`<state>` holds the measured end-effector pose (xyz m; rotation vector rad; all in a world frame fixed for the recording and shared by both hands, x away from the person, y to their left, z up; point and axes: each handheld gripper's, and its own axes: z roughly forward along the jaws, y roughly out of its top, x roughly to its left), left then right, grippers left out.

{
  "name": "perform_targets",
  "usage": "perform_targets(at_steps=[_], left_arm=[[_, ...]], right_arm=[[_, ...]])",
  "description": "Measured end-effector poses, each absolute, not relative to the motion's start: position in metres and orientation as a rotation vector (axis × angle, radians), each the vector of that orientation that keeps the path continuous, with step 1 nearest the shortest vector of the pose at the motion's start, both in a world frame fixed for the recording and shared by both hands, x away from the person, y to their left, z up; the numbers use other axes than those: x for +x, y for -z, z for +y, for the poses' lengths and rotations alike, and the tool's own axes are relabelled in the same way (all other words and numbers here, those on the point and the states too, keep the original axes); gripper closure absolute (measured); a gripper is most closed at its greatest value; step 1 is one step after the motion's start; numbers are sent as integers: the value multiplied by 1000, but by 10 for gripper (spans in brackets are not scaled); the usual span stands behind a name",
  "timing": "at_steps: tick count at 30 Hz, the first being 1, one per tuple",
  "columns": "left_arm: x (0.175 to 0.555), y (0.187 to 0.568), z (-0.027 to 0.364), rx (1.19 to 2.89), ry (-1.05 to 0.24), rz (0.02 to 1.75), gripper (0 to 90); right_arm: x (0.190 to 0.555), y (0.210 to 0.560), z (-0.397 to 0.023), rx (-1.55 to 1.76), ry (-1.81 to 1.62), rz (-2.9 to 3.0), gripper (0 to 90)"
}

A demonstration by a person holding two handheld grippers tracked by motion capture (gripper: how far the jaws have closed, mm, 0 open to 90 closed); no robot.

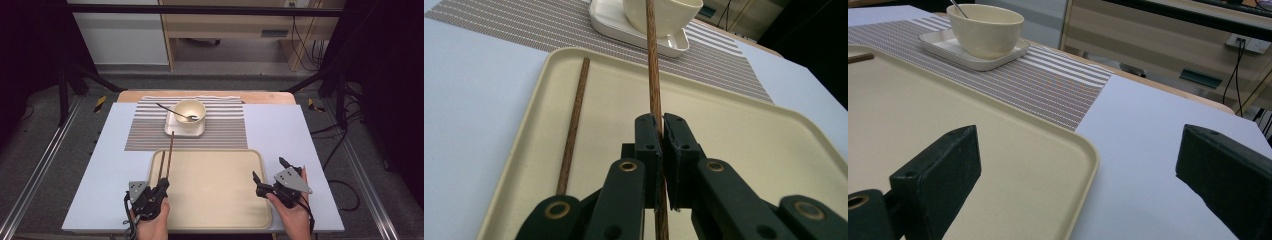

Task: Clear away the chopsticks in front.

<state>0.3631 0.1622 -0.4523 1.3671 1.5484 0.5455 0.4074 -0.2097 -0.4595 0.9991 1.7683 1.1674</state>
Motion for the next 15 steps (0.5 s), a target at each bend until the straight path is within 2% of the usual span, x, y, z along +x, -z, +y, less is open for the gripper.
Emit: perform_targets(at_steps=[15], left_arm=[[353, 467, 167, 1390, -573, 1585, 855]], right_arm=[[407, 459, -209, 992, -1169, 1771, 45]])
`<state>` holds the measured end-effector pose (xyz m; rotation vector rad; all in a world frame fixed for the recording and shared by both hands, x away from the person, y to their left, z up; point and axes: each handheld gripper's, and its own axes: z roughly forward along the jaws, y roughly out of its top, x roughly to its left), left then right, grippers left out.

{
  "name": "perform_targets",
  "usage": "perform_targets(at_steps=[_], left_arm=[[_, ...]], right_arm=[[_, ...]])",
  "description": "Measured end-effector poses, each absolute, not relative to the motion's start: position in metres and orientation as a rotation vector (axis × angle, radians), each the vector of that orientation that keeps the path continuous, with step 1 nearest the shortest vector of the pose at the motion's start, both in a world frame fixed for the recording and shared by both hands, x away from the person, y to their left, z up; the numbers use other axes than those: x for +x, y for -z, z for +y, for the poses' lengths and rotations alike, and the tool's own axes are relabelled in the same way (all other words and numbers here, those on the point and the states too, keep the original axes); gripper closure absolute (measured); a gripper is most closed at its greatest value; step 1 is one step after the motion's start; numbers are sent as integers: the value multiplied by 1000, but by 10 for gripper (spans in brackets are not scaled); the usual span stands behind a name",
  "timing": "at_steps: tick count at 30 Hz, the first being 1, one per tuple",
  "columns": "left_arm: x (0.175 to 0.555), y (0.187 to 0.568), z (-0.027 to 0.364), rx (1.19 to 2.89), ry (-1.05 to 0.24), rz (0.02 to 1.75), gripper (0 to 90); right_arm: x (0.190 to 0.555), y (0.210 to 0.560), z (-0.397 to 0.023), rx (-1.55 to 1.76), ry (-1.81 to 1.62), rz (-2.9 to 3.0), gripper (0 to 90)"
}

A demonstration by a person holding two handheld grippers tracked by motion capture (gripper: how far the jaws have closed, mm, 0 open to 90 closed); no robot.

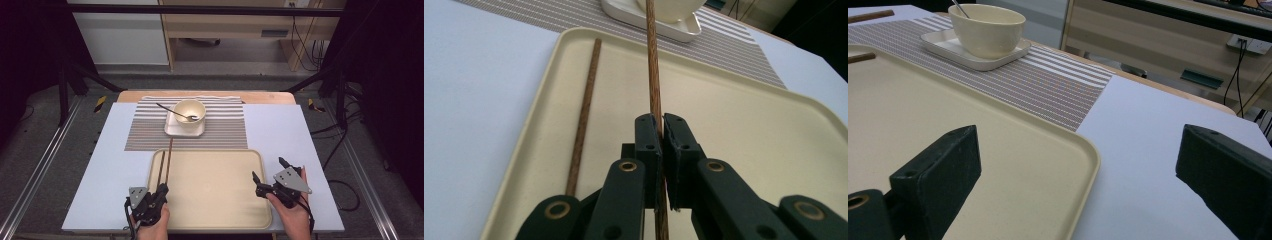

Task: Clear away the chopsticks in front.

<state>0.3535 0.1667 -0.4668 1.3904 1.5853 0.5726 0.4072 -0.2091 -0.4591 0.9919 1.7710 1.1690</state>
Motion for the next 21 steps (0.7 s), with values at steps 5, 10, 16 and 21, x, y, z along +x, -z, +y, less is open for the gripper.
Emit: perform_targets(at_steps=[5, 10, 16, 21], left_arm=[[350, 472, 171, 1404, -588, 1597, 855], [347, 476, 172, 1422, -604, 1605, 855], [346, 480, 171, 1457, -645, 1606, 855], [347, 483, 171, 1473, -651, 1611, 855]], right_arm=[[407, 459, -208, 992, -1168, 1774, 45], [407, 459, -208, 989, -1168, 1776, 45], [407, 460, -207, 988, -1167, 1782, 45], [408, 460, -207, 988, -1167, 1784, 45]])
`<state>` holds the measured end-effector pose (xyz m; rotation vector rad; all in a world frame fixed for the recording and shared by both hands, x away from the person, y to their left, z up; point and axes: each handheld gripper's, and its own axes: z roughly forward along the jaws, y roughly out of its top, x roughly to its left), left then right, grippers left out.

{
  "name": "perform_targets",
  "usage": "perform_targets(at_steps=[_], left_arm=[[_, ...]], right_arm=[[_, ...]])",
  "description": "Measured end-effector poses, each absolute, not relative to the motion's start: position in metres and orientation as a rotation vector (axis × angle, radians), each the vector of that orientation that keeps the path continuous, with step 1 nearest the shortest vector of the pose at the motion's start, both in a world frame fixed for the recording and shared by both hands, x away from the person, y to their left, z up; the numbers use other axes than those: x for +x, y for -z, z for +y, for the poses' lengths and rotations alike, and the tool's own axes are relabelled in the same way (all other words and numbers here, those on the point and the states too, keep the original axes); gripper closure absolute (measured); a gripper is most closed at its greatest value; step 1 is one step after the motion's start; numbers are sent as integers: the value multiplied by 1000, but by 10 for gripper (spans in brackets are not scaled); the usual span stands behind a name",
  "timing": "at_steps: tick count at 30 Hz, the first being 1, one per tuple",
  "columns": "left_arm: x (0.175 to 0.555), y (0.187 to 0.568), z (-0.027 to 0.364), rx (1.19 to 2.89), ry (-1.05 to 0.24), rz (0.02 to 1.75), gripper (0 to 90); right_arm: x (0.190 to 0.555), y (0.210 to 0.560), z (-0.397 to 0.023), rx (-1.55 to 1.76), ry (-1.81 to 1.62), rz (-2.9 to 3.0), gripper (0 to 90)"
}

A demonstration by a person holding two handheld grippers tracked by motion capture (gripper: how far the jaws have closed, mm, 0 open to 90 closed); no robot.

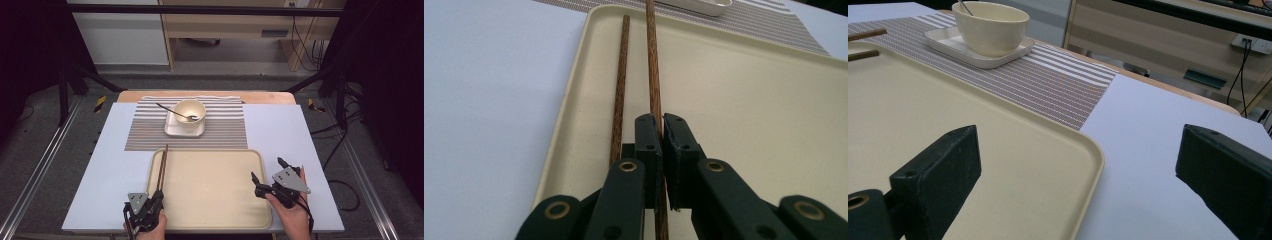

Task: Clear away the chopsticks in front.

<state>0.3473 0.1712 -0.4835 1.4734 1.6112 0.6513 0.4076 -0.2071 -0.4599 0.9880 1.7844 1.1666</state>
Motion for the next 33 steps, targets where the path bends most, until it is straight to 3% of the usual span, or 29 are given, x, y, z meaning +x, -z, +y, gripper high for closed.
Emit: perform_targets(at_steps=[33], left_arm=[[340, 489, 172, 1520, -651, 1616, 855]], right_arm=[[408, 460, -206, 982, -1169, 1795, 48]])
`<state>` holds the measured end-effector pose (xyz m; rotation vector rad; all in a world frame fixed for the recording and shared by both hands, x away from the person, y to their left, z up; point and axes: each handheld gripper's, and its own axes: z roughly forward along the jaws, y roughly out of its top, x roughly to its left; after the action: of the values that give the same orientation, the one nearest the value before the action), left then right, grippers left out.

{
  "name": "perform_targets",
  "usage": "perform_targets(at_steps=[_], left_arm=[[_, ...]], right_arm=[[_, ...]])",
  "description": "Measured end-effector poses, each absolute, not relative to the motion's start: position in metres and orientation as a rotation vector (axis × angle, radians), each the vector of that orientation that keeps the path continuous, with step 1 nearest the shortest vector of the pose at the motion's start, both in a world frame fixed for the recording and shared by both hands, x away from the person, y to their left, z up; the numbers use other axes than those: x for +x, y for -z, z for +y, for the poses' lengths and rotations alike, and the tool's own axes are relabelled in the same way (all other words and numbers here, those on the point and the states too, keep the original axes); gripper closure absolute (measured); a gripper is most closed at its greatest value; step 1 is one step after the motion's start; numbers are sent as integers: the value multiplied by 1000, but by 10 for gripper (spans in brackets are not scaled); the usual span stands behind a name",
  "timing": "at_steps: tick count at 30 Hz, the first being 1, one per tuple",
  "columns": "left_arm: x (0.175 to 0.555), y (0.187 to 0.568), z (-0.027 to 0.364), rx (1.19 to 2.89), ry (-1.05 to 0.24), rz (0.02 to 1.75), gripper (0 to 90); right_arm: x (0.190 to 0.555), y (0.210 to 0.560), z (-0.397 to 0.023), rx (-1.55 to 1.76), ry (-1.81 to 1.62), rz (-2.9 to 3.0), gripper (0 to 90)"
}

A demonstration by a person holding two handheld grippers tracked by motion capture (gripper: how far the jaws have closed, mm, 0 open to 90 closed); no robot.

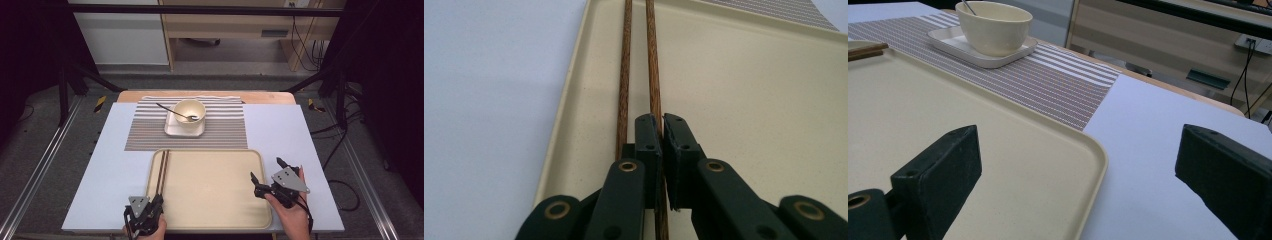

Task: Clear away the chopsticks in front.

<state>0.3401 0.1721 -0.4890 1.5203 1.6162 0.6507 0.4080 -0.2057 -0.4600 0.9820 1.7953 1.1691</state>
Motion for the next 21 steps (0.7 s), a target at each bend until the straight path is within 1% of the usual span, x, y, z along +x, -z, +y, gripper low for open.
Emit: perform_targets(at_steps=[21], left_arm=[[341, 493, 173, 1524, -652, 1628, 854]], right_arm=[[408, 460, -205, 977, -1172, 1803, 48]])
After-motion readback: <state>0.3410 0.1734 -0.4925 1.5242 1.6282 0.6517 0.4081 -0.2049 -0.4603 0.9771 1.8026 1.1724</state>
